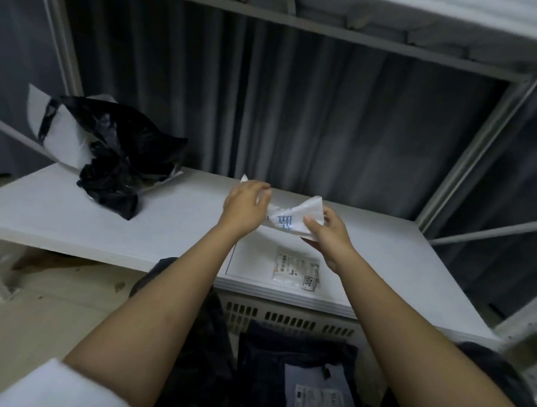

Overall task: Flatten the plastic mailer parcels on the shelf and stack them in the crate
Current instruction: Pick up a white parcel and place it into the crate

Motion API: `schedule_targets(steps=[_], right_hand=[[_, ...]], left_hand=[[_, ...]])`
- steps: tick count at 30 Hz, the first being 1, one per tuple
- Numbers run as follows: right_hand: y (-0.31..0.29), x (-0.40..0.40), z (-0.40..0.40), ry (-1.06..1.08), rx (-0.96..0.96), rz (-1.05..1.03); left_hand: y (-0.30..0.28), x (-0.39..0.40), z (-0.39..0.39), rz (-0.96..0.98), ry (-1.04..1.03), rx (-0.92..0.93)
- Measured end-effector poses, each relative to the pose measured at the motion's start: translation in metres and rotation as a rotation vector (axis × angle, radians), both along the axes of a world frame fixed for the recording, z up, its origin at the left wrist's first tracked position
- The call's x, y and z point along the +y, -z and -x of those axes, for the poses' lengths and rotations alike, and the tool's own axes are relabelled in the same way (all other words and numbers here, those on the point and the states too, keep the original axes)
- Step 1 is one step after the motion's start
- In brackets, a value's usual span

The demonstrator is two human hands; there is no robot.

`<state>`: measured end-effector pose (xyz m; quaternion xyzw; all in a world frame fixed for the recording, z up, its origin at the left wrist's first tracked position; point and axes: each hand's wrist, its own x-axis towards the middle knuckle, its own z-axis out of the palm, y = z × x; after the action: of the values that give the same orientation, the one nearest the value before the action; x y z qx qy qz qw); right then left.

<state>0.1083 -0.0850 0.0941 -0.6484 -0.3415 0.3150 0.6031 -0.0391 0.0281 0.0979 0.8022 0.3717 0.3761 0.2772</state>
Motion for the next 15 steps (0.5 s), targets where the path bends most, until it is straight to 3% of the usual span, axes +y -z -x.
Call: schedule_targets(steps=[5, 10, 12, 15], right_hand=[[0.023, -0.021, -0.035, -0.016, 0.054, 0.058], [0.055, -0.03, -0.07, -0.001, 0.138, 0.106], [0.07, -0.029, -0.083, 0.024, 0.16, 0.13], [0.092, -0.027, -0.094, 0.06, -0.018, 0.172]], left_hand=[[0.023, 0.007, -0.021, 0.15, -0.12, 0.131], [0.06, 0.014, -0.05, 0.51, -0.036, -0.005], [0.076, 0.013, -0.057, 0.586, 0.014, 0.019], [0.099, 0.011, -0.059, 0.569, 0.026, 0.058]])
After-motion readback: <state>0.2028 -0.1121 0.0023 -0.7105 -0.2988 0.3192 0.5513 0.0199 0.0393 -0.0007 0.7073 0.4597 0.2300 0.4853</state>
